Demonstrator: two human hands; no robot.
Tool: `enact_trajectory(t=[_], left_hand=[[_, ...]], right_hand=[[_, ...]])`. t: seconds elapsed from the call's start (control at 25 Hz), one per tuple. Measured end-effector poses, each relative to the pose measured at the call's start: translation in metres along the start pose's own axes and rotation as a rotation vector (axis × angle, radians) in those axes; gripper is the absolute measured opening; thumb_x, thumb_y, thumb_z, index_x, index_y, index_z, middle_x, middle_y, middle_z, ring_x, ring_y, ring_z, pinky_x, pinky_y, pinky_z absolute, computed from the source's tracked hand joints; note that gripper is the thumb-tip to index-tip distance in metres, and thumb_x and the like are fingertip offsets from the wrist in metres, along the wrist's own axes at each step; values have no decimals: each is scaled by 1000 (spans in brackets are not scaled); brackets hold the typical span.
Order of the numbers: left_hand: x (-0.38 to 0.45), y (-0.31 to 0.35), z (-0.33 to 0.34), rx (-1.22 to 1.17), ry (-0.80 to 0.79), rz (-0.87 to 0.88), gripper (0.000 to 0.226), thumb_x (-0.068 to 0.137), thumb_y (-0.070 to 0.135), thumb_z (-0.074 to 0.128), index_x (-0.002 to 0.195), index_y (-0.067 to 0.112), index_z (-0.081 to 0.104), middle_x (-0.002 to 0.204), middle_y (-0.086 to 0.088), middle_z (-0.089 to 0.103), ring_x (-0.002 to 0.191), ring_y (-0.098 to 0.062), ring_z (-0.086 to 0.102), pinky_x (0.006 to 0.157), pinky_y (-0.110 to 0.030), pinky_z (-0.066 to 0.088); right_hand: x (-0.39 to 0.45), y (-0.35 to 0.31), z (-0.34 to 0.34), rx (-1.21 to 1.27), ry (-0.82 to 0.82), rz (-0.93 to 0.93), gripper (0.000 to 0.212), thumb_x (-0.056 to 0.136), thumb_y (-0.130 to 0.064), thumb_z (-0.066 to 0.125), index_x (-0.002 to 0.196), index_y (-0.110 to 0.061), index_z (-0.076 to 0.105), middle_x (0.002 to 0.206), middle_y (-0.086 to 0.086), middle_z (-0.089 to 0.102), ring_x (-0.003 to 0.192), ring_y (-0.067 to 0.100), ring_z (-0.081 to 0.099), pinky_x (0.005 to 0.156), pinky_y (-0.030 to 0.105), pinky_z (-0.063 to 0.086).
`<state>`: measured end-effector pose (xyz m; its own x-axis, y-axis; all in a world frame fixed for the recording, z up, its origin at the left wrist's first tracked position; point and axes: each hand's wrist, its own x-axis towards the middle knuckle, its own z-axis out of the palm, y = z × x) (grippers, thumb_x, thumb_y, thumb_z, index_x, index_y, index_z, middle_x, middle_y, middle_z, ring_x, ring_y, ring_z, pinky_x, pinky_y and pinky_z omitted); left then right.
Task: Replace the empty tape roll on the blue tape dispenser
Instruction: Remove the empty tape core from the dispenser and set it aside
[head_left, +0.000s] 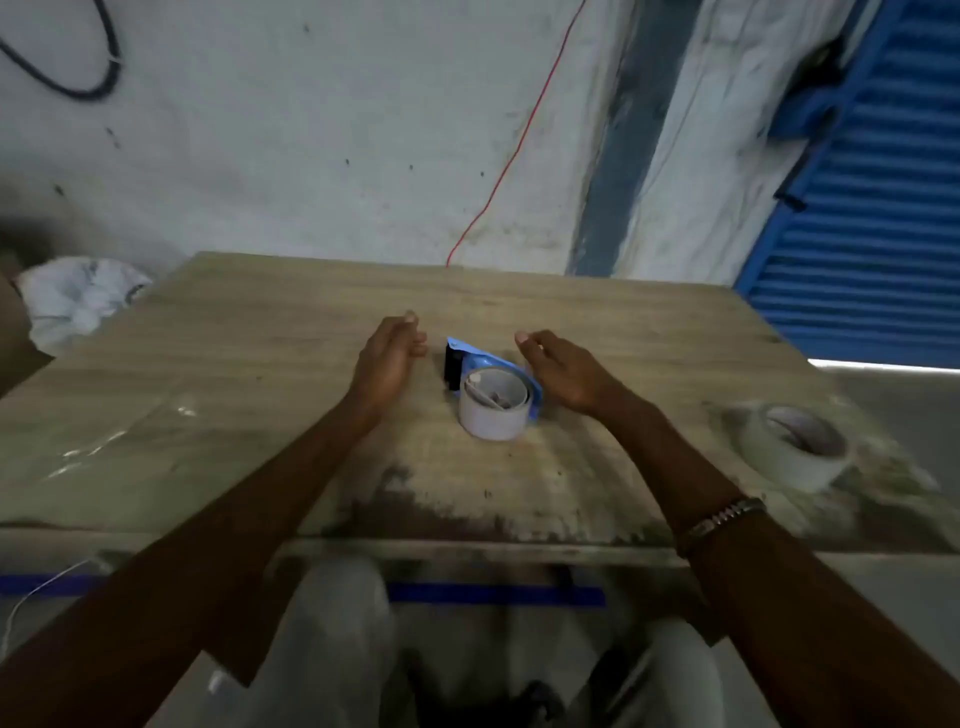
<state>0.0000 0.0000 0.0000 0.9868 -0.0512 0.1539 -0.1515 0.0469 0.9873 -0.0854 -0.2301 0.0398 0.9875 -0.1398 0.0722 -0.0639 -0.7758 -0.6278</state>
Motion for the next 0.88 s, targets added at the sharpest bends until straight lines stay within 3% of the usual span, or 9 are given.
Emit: enact_trajectory(t=[0.08,0.16,0.28,0.4,0.52,0.6,0.72,0.8,0.88], left_hand=[[-28,5,-7,35,-22,-28,9,102,23,58,95,22,64,96,-9,70,79,-17,64,82,-28,52],[-50,7,-11,85,-98,-40,3,94,26,66,94,28,65,96,-4,72,81,-18,66,90,-39,54],[-59,7,-10,253,-200,-48,34,73,33,77,105,31,66,100,-1,75,97,-25,71,98,-41,53],[-64,18,-4,375,-243,-26,56,78,9,82,129,13,60,110,-8,71,96,-21,67,91,-30,51],[-35,6,-3,375,-277,-8,70,80,-6,79,143,5,49,122,-12,59,84,-15,63,81,-22,52],[0,-5,-3,403,-314,52,75,81,-8,78,147,7,46,131,-13,58,89,-14,65,84,-18,54],[31,-8,1,434,-281,102,61,87,6,78,142,15,55,124,-8,68,104,-18,68,93,-19,52],[49,-12,4,437,-170,98,38,92,17,74,128,16,64,106,0,71,93,-12,68,76,-5,47],[57,-17,4,420,-95,95,18,93,25,73,109,18,67,91,8,71,80,-2,66,67,-7,46]], right_hand=[[-28,-5,3,0,26,-34,52,111,-52,38,128,-11,65,126,17,70,112,27,62,87,32,37],[-51,-8,10,1,49,-66,55,108,-56,42,132,-12,64,127,15,69,113,26,62,89,32,40],[-70,-11,24,-59,35,-129,70,90,-75,56,132,-20,63,128,9,66,114,22,62,90,34,49],[-68,-10,32,-101,55,-184,78,75,-65,79,137,-21,61,136,7,60,120,20,60,98,35,52],[-39,-3,30,-26,16,-158,69,69,-51,92,126,-26,61,126,0,66,106,14,66,87,24,49],[-3,3,25,63,-56,-120,75,60,-50,90,120,-28,51,122,2,67,95,8,67,78,14,51],[42,6,22,106,-116,-97,88,49,-51,84,123,-31,41,132,6,57,113,17,64,89,21,54],[72,10,23,101,-119,-102,91,48,-51,82,127,-36,39,141,2,46,130,20,51,100,26,48],[92,19,27,159,-104,-112,97,54,-41,89,135,-34,37,145,0,42,134,19,50,99,18,46]])
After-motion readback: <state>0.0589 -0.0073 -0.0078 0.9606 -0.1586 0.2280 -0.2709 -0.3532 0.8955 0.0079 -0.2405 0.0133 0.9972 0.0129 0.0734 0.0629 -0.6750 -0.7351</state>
